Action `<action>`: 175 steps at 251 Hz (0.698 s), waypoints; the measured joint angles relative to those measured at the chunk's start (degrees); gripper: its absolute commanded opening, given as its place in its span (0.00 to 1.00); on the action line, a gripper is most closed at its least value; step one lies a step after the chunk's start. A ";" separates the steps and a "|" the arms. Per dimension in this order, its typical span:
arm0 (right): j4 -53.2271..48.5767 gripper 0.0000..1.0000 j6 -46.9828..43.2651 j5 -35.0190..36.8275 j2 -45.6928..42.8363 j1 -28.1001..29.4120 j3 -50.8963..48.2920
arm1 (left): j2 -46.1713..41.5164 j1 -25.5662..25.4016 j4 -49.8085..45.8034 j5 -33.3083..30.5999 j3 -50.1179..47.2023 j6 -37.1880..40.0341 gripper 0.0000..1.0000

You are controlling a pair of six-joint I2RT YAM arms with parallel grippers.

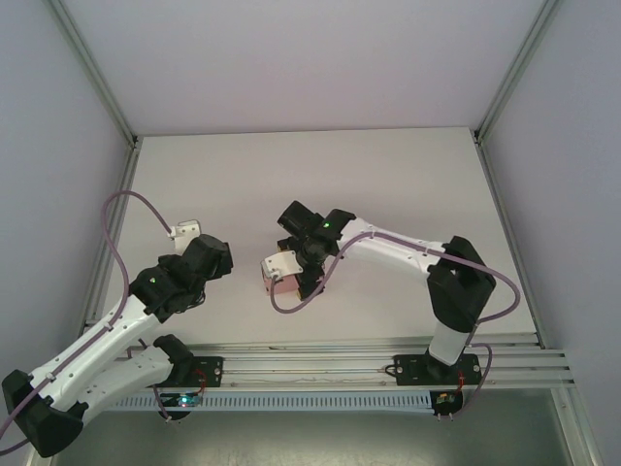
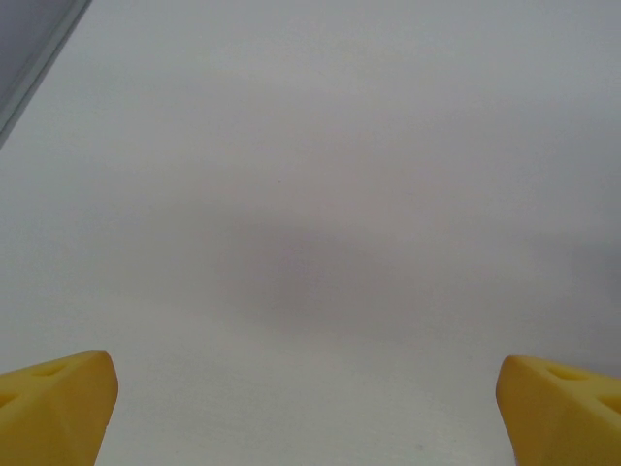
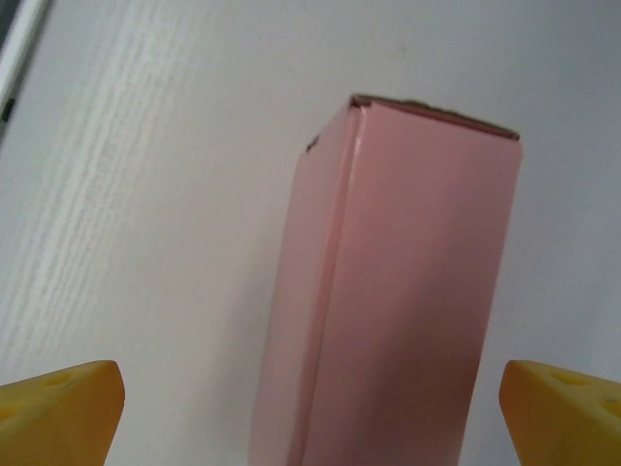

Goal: Assemble paper box

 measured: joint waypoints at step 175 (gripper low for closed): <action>0.74 0.38 4.92 11.06 4.94 0.81 2.14 | -1.99 0.02 3.85 6.01 -0.90 3.87 1.00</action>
